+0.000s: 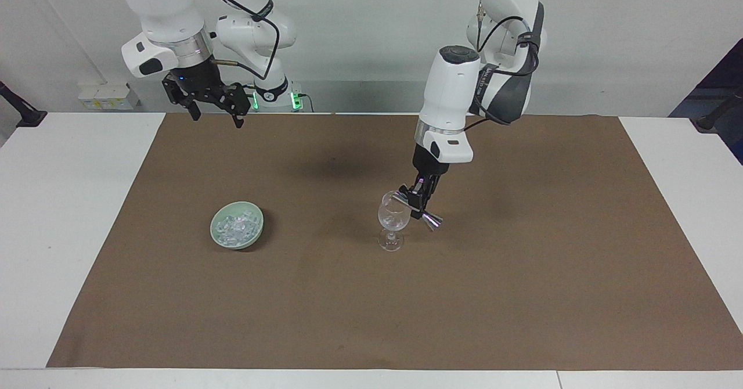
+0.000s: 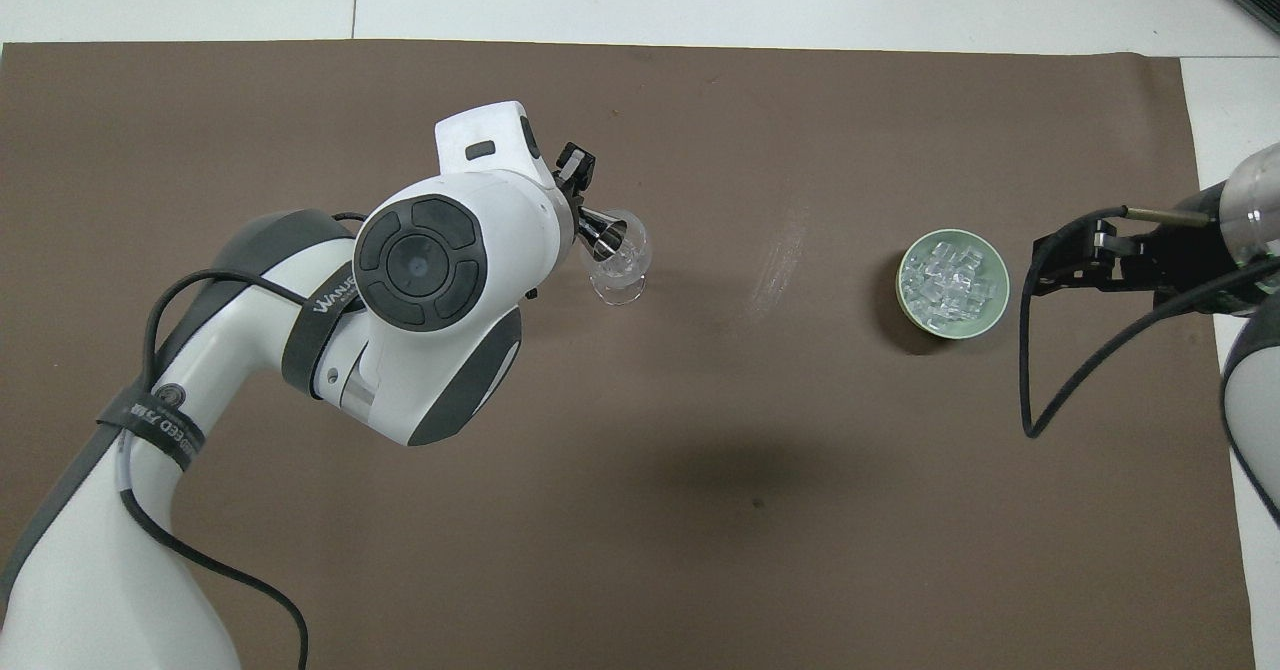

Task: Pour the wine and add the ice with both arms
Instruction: 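Hold the silver cup tilted over the glass with the left gripper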

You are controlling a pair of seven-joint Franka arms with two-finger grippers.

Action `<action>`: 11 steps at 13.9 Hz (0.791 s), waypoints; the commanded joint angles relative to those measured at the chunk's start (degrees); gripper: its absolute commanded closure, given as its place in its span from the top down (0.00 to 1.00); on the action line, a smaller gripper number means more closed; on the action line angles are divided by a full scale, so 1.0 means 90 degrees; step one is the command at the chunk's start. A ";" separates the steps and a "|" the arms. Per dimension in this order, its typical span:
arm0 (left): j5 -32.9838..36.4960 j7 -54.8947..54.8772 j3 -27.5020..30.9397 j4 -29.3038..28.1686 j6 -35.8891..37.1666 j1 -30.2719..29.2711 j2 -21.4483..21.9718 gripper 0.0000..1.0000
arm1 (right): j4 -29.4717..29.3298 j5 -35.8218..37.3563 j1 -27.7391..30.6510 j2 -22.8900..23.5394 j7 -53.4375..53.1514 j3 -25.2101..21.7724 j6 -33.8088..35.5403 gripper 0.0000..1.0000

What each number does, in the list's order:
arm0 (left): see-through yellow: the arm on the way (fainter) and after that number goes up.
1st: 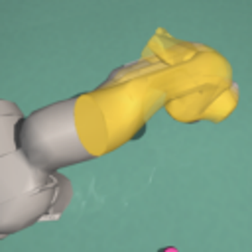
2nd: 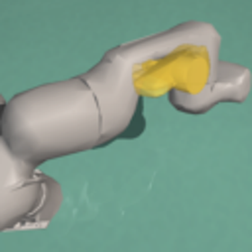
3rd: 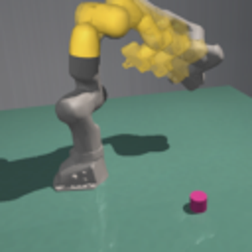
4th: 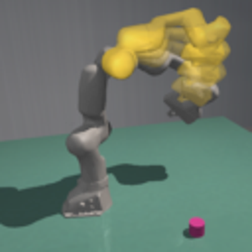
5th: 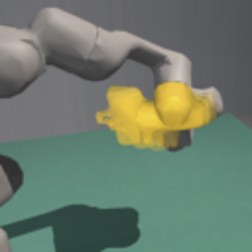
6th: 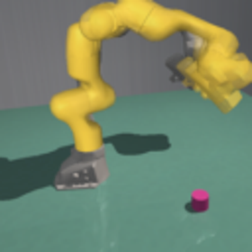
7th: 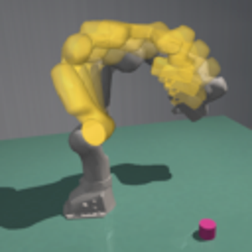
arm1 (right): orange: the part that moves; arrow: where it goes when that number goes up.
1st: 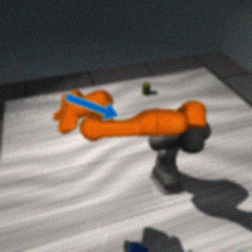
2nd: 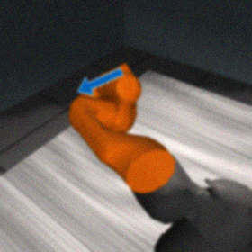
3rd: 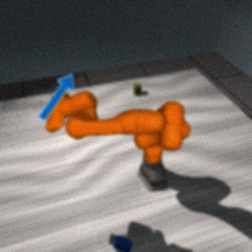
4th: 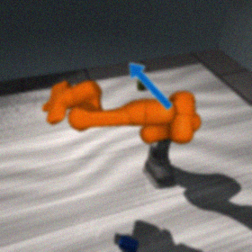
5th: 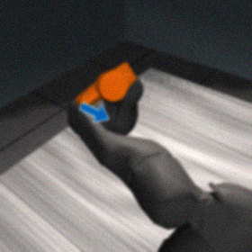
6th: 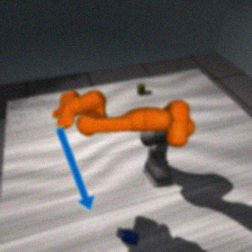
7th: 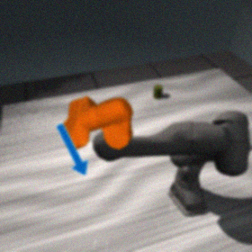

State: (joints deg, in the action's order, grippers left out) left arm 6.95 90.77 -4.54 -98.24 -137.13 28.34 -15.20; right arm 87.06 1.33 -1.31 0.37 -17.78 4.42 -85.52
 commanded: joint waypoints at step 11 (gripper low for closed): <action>0.0438 0.0159 0.0113 -0.0032 0.0149 0.0152 0.0117 0.00 | 0.0014 -0.0129 0.0107 -0.0022 0.0100 0.0045 0.0010 1.00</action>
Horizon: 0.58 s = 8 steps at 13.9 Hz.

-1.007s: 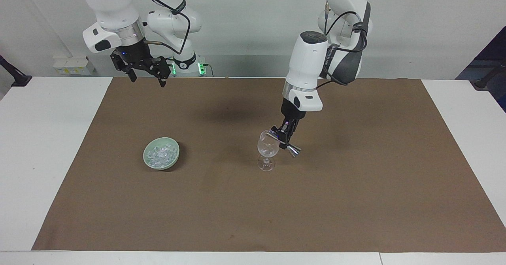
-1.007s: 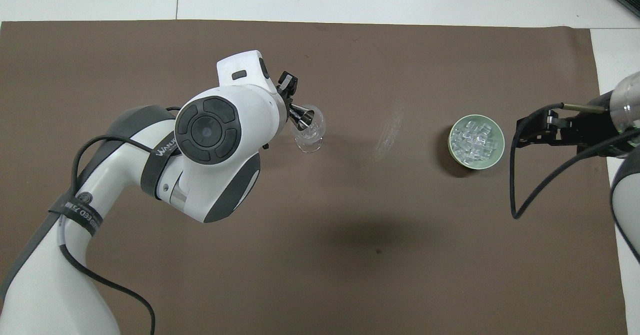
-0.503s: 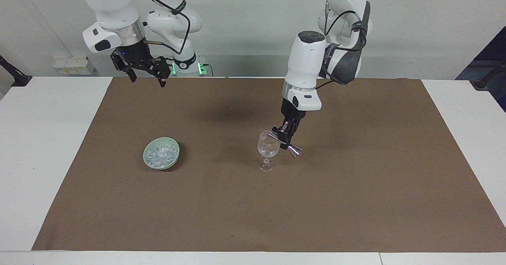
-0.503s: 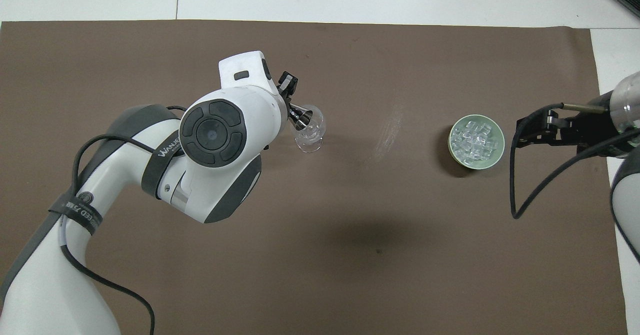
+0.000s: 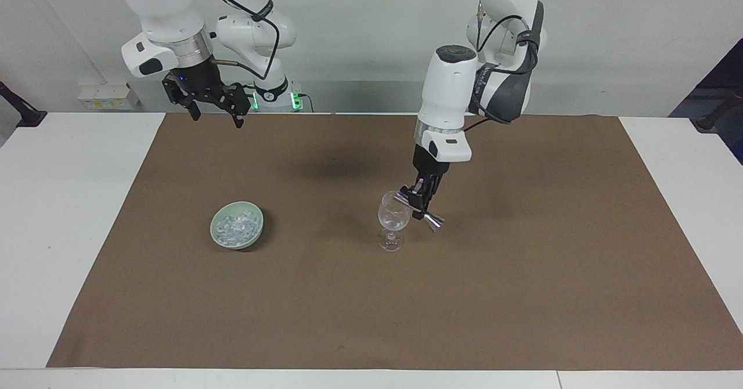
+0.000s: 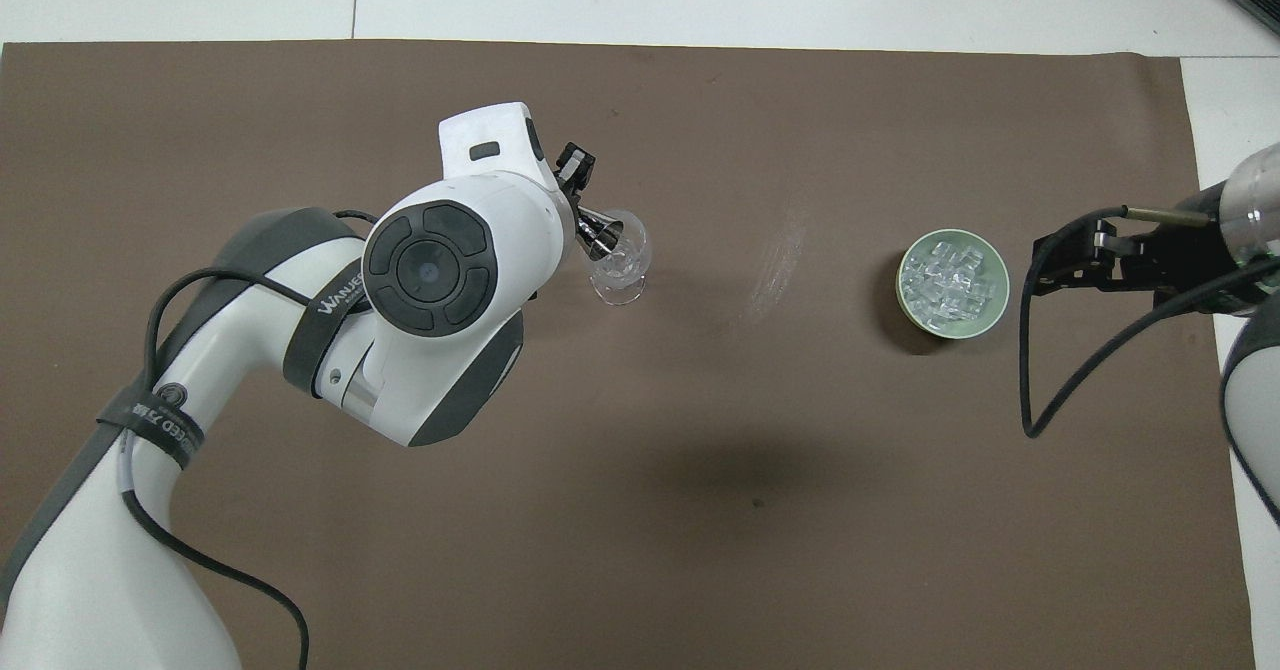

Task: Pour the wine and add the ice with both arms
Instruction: 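Hold the silver cup tilted over the glass with the left gripper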

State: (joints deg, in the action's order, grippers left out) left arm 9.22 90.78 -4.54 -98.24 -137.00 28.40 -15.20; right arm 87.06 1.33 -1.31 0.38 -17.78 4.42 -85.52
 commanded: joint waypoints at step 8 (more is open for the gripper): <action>0.0469 0.0147 0.0104 0.0026 0.0145 0.0194 0.0106 0.00 | 0.0014 -0.0129 0.0107 -0.0022 0.0100 0.0045 0.0010 1.00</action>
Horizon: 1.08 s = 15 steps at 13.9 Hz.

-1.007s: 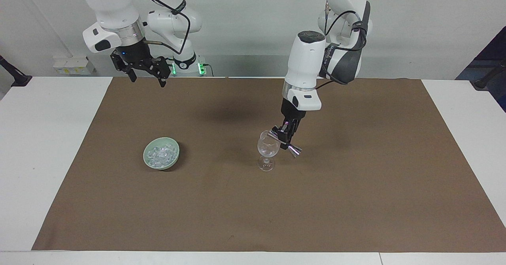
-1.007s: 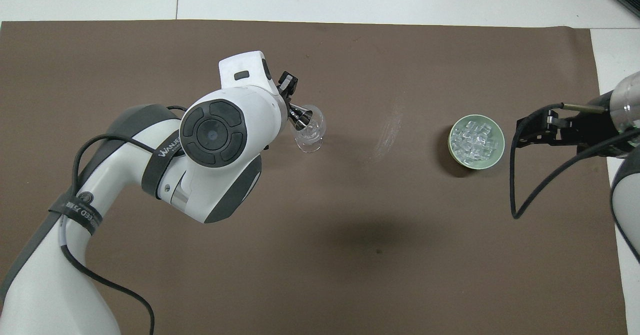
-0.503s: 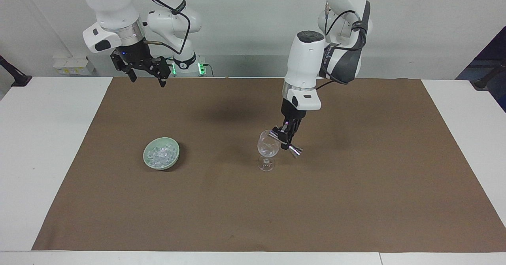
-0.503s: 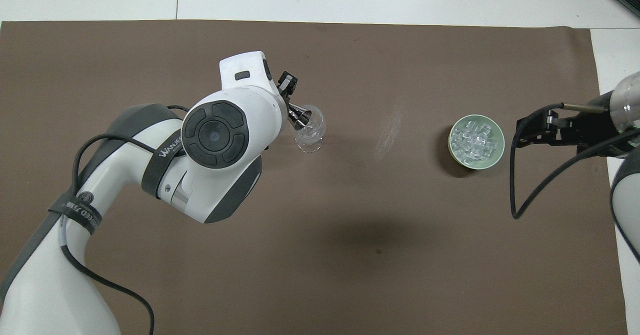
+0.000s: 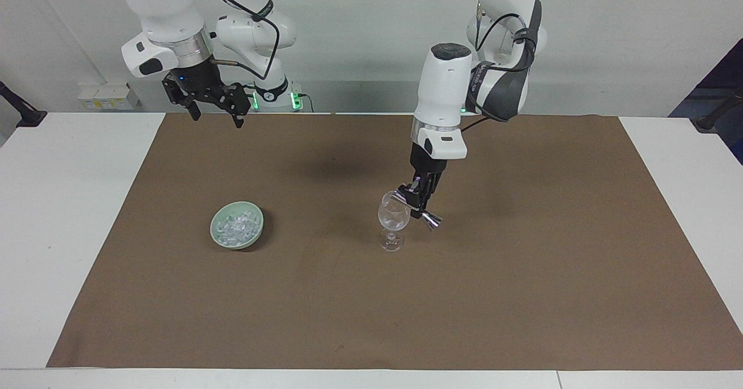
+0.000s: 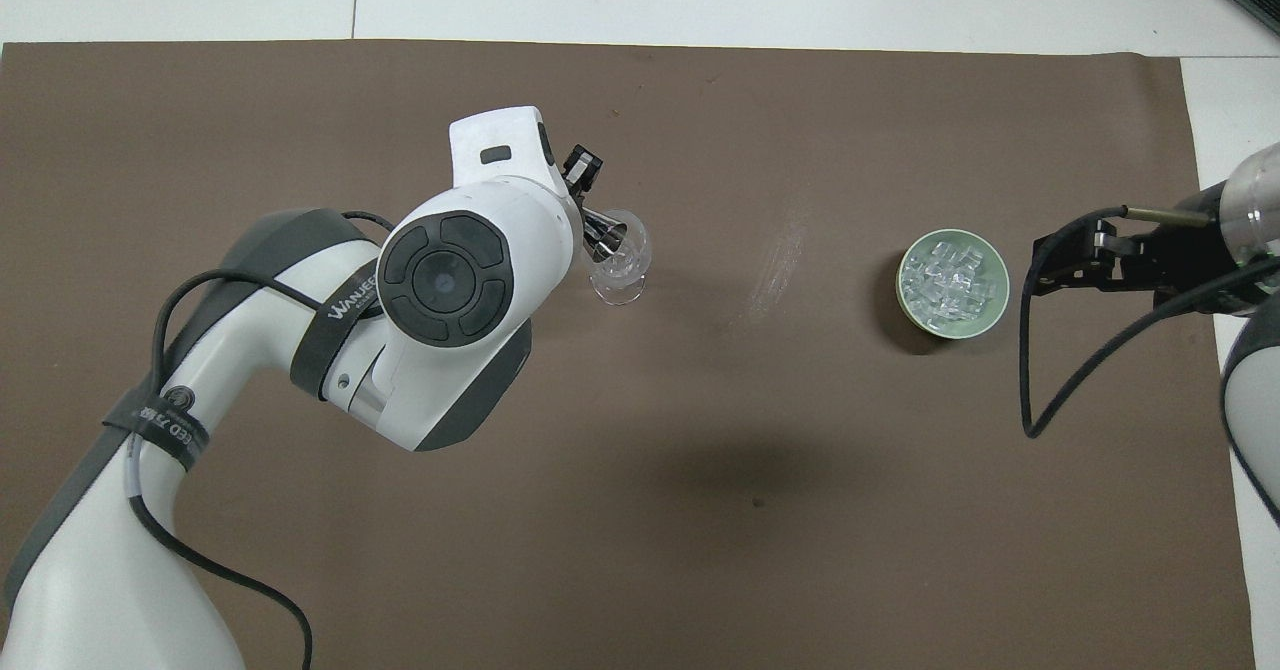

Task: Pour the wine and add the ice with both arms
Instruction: 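Hold the silver cup tilted over the glass with the left gripper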

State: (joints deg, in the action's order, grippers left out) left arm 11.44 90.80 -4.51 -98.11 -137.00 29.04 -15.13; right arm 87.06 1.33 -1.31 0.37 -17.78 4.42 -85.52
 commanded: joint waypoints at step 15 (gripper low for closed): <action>0.0555 0.0097 0.0110 0.0110 0.0114 0.0123 0.0030 0.00 | 0.0023 -0.0129 0.0107 -0.0022 0.0100 0.0045 0.0010 1.00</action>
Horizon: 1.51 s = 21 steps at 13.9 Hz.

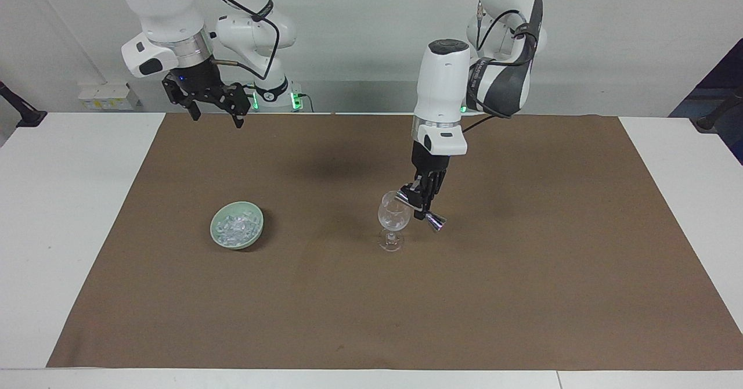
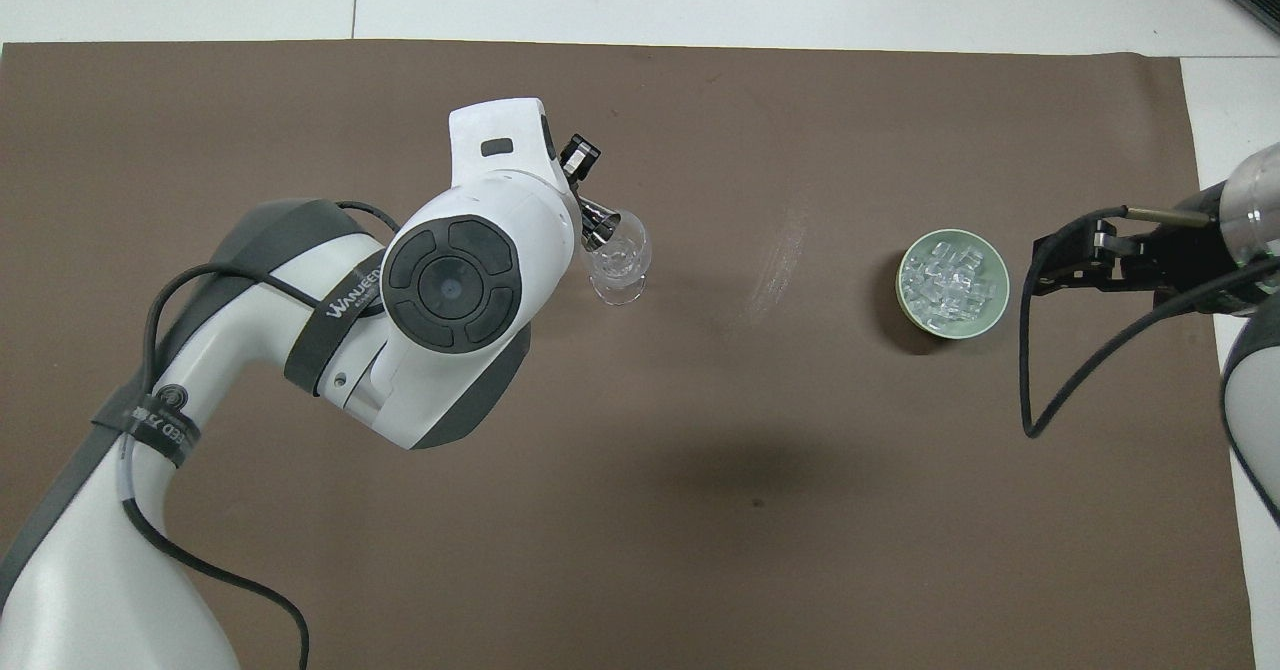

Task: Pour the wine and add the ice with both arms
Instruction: 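Hold the silver cup tilted over the glass with the left gripper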

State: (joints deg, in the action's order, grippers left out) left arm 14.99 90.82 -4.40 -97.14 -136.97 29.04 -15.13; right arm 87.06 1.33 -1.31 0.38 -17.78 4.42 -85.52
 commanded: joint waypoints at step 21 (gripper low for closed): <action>0.0786 0.0134 0.0088 -0.0026 -0.0298 0.0259 0.0011 0.00 | 0.0014 -0.0129 0.0107 -0.0022 0.0100 0.0045 0.0010 1.00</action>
State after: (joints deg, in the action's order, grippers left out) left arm 20.76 90.82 -4.58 -97.18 -138.15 30.32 -15.19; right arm 87.06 1.33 -1.31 0.38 -17.78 4.42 -85.52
